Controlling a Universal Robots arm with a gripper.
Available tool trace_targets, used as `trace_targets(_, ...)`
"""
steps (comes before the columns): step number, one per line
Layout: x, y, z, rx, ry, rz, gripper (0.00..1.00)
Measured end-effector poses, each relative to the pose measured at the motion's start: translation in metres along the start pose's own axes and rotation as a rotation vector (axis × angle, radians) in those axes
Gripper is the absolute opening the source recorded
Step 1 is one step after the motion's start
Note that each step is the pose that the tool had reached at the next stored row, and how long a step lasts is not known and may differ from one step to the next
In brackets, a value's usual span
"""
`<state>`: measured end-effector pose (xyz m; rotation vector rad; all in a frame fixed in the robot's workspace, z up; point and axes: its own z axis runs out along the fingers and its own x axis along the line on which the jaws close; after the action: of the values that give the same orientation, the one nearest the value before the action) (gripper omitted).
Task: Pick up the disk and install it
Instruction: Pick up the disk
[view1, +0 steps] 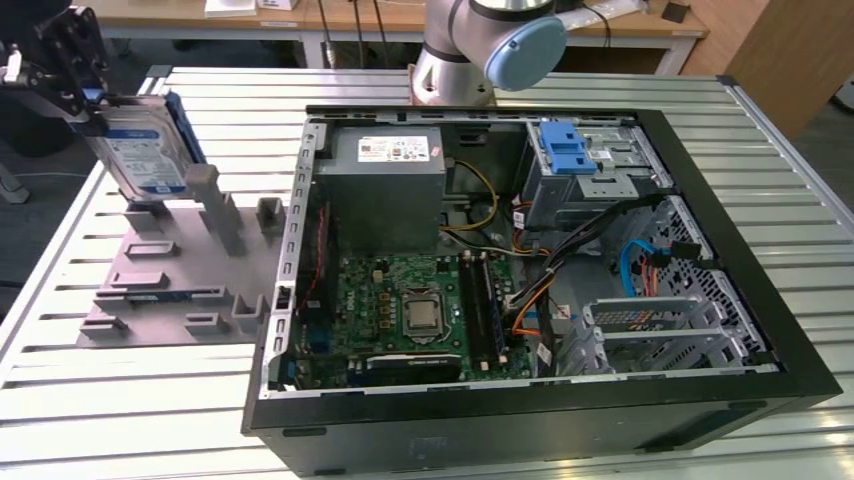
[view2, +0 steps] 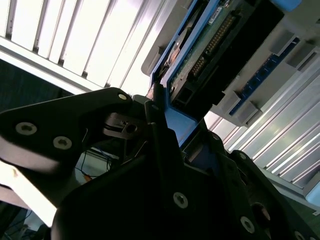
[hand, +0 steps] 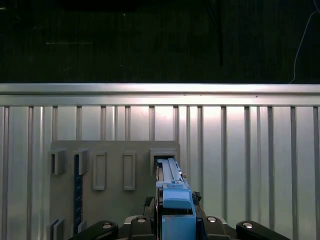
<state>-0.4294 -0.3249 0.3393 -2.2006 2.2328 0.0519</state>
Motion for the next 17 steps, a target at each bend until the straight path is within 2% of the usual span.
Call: trace_targets(17, -0.0005, 0.0003, -0.0177, 0.0001, -0.0003, 0.000, 0.36)
